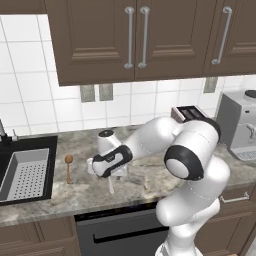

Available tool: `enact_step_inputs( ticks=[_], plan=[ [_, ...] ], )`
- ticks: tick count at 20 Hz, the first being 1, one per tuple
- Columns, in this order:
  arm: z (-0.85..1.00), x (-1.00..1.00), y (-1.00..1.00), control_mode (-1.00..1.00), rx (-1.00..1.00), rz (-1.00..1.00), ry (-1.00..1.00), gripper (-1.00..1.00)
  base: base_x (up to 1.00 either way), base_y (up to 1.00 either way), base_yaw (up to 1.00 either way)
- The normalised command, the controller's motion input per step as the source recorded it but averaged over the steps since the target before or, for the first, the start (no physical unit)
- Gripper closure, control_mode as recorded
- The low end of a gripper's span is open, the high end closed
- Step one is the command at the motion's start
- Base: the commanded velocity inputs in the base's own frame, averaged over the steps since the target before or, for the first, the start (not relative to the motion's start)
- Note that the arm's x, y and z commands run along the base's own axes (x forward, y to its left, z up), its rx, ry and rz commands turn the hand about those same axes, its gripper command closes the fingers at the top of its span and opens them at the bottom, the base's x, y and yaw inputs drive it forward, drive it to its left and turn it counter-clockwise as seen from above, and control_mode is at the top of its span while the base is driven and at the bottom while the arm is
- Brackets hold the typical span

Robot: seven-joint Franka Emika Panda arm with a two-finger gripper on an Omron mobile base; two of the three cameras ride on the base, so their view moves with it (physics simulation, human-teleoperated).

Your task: Take the fork and place it on the left side of the plate. Then take the spoon and place it on the right side of the plate. Make sure they're directly next to the plate.

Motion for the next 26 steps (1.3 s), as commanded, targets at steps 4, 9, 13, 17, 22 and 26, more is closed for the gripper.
enact_step_inputs(
  ticks=[4,9,13,17,22,26],
  plan=[
    [-0.69,0.0,0.0,-1.0,0.0,0.0,0.0,-1.0,0.0,0.0,0.0],
    [-0.91,-0.01,-0.02,-1.0,0.0,0.0,0.0,1.0,0.0,0.0,0.0],
    [-0.95,-0.06,-0.27,-1.0,0.0,0.0,-0.01,1.0,0.0,0.0,0.0],
    [-0.8,-0.12,-0.4,-1.0,0.0,-0.01,-0.09,1.0,0.0,0.0,0.0],
    [-0.45,-0.22,-0.52,-1.0,0.0,-0.02,-0.12,1.0,0.0,0.0,0.0],
    [-0.05,-0.24,-0.5,-1.0,0.04,-0.02,-0.12,1.0,0.0,0.0,0.0]
  ],
)
